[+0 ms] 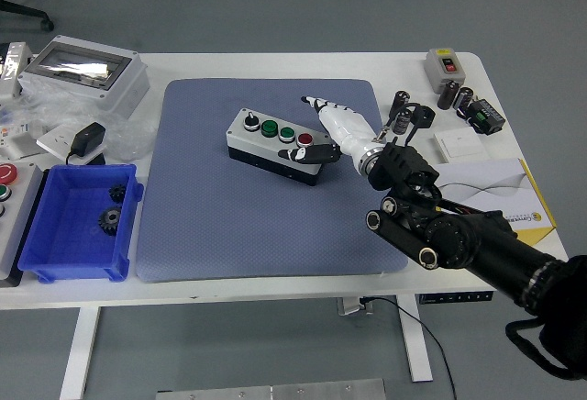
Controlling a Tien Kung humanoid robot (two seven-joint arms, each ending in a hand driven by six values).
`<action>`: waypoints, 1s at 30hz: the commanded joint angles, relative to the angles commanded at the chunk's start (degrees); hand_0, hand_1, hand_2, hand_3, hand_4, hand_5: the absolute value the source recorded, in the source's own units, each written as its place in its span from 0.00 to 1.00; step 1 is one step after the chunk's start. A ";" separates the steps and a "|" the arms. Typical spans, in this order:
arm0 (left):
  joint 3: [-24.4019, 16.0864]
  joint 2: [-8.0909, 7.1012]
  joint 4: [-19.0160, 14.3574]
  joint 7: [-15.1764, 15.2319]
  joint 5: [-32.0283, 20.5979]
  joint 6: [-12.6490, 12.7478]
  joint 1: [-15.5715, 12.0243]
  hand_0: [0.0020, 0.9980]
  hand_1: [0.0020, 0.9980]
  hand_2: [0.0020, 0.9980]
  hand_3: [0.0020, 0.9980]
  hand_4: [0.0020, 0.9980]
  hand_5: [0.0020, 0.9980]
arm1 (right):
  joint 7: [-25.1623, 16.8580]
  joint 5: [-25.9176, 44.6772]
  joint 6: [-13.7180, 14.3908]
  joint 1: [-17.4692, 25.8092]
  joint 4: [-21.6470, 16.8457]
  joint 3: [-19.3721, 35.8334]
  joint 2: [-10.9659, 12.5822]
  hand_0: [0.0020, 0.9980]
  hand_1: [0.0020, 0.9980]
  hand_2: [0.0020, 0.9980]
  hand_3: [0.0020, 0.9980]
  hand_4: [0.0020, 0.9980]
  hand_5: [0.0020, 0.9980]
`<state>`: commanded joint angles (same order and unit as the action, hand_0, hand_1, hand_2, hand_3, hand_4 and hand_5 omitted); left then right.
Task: Pick up the button,place it on the desk,press the button,press the button
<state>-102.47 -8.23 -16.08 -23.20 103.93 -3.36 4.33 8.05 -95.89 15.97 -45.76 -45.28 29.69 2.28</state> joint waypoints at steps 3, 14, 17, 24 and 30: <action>-0.01 0.00 -0.01 -0.03 0.05 0.00 0.00 0.66 0.56 0.49 0.57 0.41 0.01 | -0.07 0.14 0.08 -0.09 -0.05 -0.32 -0.14 0.97 0.99 1.00 1.00 1.00 0.59; -0.22 0.02 0.07 0.22 0.52 -0.17 0.27 0.66 0.56 0.49 0.57 0.41 0.01 | 0.86 0.28 0.33 -1.23 2.10 -4.33 -2.02 0.97 0.99 1.00 1.00 1.00 0.59; -0.30 0.01 0.11 0.35 0.64 -0.27 0.38 0.66 0.56 0.49 0.57 0.41 0.01 | 1.22 -0.36 0.47 -1.51 2.73 -4.46 -2.28 0.97 0.99 1.00 1.00 1.00 0.59; -0.59 0.00 0.15 0.60 1.09 -0.51 0.60 0.66 0.56 0.49 0.57 0.41 0.01 | 1.93 -1.15 0.75 -1.73 3.91 -4.51 -2.28 0.95 0.97 1.00 1.00 1.00 0.60; -0.72 0.04 0.22 0.84 1.31 -0.67 0.67 0.66 0.56 0.49 0.57 0.41 0.01 | 1.86 -1.83 -0.27 -1.61 5.29 -4.51 -2.28 0.82 0.90 0.95 1.00 1.00 0.60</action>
<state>-103.19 -8.19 -15.87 -22.35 105.24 -4.03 5.00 9.91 -97.72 15.70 -47.37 -39.99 25.18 0.00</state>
